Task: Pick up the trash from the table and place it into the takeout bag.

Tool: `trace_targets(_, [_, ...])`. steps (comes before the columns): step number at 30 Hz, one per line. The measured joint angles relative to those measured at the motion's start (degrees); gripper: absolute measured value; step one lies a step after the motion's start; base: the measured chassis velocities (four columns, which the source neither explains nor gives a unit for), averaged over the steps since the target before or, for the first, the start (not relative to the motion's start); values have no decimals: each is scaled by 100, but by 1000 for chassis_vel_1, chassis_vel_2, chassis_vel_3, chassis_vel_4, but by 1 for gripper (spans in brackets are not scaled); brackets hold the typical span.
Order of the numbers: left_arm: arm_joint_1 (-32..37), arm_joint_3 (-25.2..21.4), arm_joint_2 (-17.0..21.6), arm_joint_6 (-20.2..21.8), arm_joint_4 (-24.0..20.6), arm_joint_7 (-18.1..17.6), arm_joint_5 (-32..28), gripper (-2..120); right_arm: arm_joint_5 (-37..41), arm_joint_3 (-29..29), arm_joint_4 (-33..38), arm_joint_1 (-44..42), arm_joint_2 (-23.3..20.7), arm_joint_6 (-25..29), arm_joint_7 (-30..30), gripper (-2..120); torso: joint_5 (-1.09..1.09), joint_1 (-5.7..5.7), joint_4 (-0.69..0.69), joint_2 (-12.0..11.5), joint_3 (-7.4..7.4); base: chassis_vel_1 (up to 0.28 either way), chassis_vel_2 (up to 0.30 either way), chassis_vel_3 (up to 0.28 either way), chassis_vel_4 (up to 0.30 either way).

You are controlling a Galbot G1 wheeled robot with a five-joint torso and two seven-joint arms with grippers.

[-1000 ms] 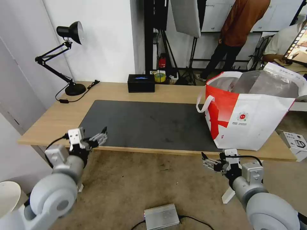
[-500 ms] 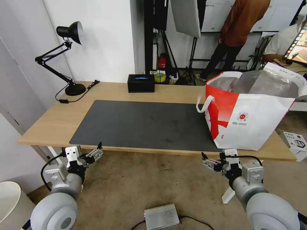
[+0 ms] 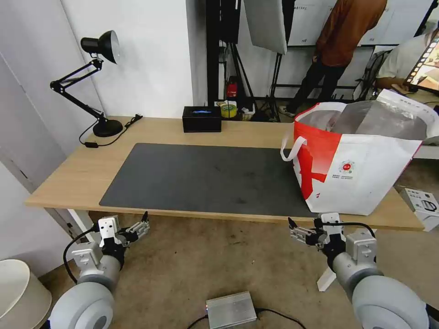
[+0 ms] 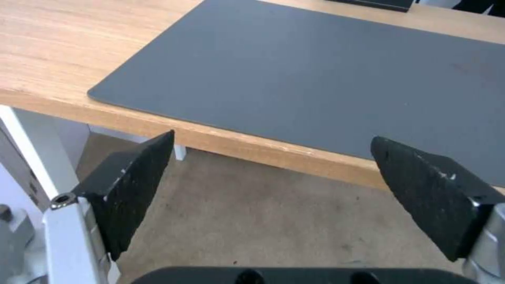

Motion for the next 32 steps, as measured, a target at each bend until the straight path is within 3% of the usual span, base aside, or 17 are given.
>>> trace_targets(32, [-16, 6, 10, 11, -3, -3, -20, 100, 0, 0, 0, 0, 0, 0, 0, 100, 0, 0, 0, 0, 0, 0, 0, 0, 0])
